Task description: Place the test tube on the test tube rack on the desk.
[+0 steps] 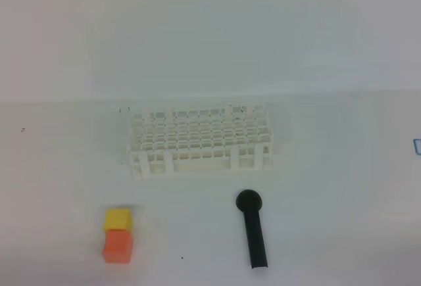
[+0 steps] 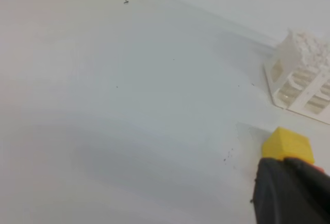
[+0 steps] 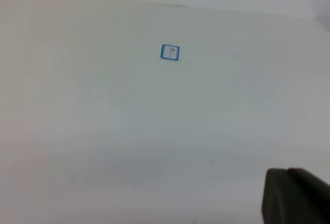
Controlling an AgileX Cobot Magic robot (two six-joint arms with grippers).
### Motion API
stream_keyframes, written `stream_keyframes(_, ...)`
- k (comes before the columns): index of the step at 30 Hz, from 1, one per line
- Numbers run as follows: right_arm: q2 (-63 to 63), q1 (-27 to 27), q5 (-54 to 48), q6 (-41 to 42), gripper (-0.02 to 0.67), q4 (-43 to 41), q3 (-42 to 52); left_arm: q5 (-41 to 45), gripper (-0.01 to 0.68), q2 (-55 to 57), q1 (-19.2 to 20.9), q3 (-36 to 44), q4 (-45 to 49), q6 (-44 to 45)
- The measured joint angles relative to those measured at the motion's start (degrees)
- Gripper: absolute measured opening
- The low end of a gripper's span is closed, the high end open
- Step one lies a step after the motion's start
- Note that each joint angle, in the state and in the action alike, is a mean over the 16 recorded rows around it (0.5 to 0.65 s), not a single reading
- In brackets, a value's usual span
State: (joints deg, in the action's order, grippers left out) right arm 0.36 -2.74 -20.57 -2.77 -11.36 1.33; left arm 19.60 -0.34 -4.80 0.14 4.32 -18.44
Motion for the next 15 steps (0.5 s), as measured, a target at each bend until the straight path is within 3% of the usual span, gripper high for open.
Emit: stream_keyframes(15, 0.00, 0.00, 0.00, 0.00, -0.001, 0.00, 0.00, 0.00, 0.007, 0.00, 0.94, 0.00, 0.03, 0.00)
